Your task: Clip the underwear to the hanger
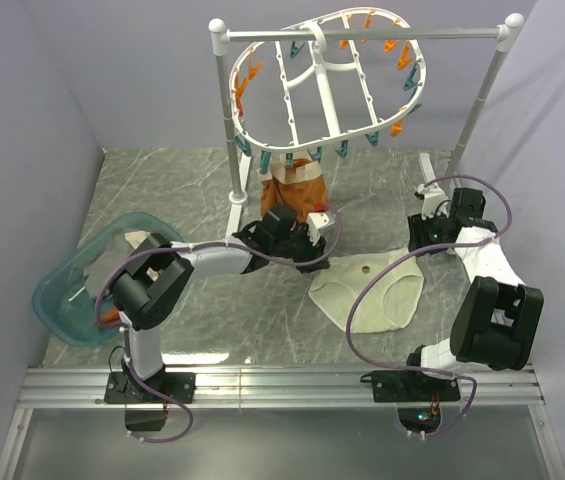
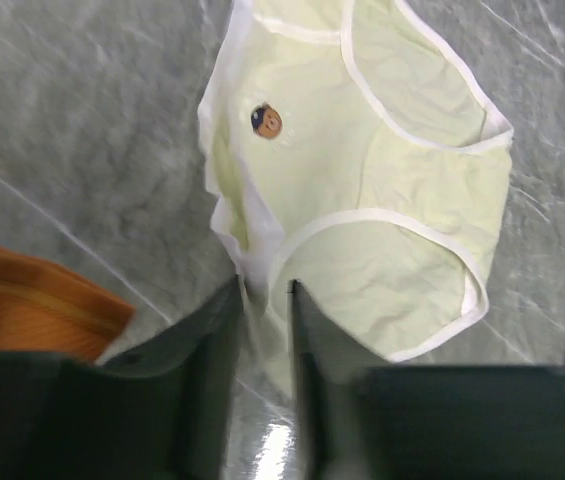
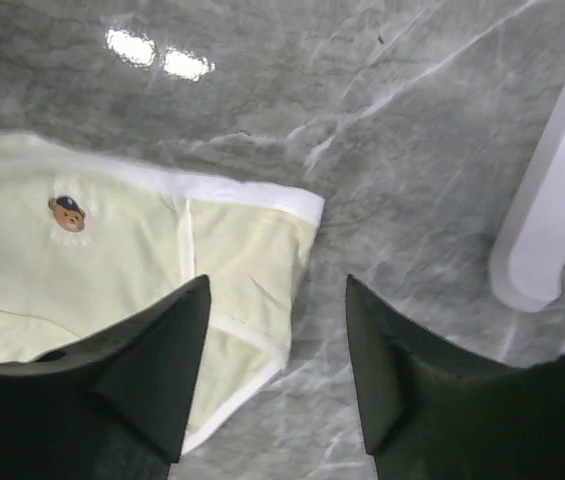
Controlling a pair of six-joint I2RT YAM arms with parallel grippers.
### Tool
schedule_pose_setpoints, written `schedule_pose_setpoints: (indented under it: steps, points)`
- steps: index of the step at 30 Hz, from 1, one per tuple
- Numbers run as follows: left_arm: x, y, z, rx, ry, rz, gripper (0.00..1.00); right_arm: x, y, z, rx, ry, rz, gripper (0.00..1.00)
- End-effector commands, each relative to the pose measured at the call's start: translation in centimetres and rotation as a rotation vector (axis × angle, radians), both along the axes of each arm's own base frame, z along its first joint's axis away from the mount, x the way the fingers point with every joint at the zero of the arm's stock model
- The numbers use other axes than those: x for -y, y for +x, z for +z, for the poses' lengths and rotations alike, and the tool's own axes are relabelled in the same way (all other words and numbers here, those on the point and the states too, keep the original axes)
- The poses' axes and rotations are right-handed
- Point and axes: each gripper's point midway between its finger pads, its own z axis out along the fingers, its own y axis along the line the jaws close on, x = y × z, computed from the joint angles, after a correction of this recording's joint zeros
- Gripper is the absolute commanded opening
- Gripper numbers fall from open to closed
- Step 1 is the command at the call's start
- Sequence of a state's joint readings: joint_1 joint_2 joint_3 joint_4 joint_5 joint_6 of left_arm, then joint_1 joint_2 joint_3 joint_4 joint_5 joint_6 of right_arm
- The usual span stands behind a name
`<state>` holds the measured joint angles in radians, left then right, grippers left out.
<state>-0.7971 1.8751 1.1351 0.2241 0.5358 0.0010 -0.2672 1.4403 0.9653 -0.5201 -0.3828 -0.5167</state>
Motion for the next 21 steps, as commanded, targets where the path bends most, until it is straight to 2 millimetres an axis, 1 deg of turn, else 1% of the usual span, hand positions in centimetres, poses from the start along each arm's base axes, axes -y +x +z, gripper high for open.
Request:
schedule_pose_setpoints:
  steps: [1, 2, 3, 4, 5, 6, 7, 8, 9, 10, 11, 12, 13, 14, 15, 16, 17, 18, 19, 20, 21]
  points:
    - [0.3, 0.8, 5.7, 0.128, -0.096, -0.014, 0.37, 0.6, 2.6, 4.0, 0.147, -0.017, -0.024, 0.66]
    - [-0.4, 0.1, 5.6, 0.123, -0.097, -0.021, 0.42, 0.3, 2.5, 4.7, 0.159, -0.007, -0.015, 0.68]
    - [-0.7, -0.8, 6.0, 0.118, -0.105, -0.050, 0.48, 0.0, 2.1, 5.2, 0.157, 0.002, -0.011, 0.68]
    - [-1.2, -1.6, 8.1, 0.139, -0.131, -0.062, 0.55, -0.3, 1.8, 6.3, 0.175, 0.016, -0.012, 0.68]
    - [-2.0, -2.6, 7.7, 0.110, -0.110, -0.070, 0.66, -1.0, 1.5, 7.0, 0.188, 0.042, 0.004, 0.69]
    - [-2.4, -3.2, 8.2, 0.103, -0.108, -0.071, 0.67, -1.3, 1.0, 7.5, 0.185, 0.053, 0.009, 0.69]
    - [-3.0, -3.9, 10.1, 0.128, -0.129, -0.066, 0.67, -1.8, 0.5, 8.9, 0.218, 0.066, 0.013, 0.69]
    - [-3.8, -4.6, 10.0, 0.115, -0.120, -0.059, 0.68, -2.4, 0.1, 9.5, 0.235, 0.090, 0.029, 0.69]
    - [-4.5, -5.1, 10.3, 0.118, -0.122, -0.051, 0.69, -3.0, -0.8, 10.8, 0.266, 0.099, 0.041, 0.70]
    - [-5.5, -5.6, 12.4, 0.164, -0.152, -0.032, 0.80, -3.5, -1.2, 11.5, 0.286, 0.115, 0.046, 0.70]
    - [-6.2, -6.4, 12.2, 0.164, -0.149, -0.029, 0.90, -4.2, -1.7, 12.0, 0.301, 0.142, 0.062, 0.71]
    - [-6.9, -6.9, 12.4, 0.177, -0.138, -0.027, 0.92, -4.6, -2.4, 13.3, 0.346, 0.140, 0.073, 0.71]
    - [-7.8, -7.2, 14.4, 0.230, -0.164, -0.003, 0.99, -5.0, -2.8, 14.1, 0.367, 0.155, 0.068, 0.72]
    - [-8.3, -7.5, 15.1, 0.245, -0.170, 0.014, 0.99, -5.2, -3.1, 14.8, 0.391, 0.163, 0.069, 0.73]
    - [-8.7, -7.8, 16.1, 0.241, -0.185, 0.029, 0.99, -5.8, -3.7, 16.3, 0.443, 0.171, 0.086, 0.73]
    - [-9.3, -8.3, 18.5, 0.271, -0.224, 0.041, 0.99, -6.1, -4.0, 17.1, 0.464, 0.189, 0.078, 0.76]
    - [-9.7, -8.0, 19.9, 0.289, -0.247, 0.073, 0.99, -6.5, -4.3, 18.0, 0.492, 0.199, 0.079, 0.77]
    - [-9.9, -8.5, 20.8, 0.246, -0.266, 0.094, 1.00, -6.8, -4.7, 19.8, 0.558, 0.204, 0.087, 0.80]
    - [-10.3, -8.7, 23.0, 0.253, -0.301, 0.111, 0.99, -7.1, -4.9, 20.6, 0.581, 0.236, 0.061, 0.86]
    - [-10.5, -8.1, 23.8, 0.246, -0.311, 0.161, 0.99, -7.3, -5.1, 21.2, 0.606, 0.254, 0.051, 0.89]
    - [-10.7, -7.9, 24.5, 0.186, -0.340, 0.212, 0.99, -7.5, -5.2, 23.0, 0.682, 0.264, 0.054, 0.91]
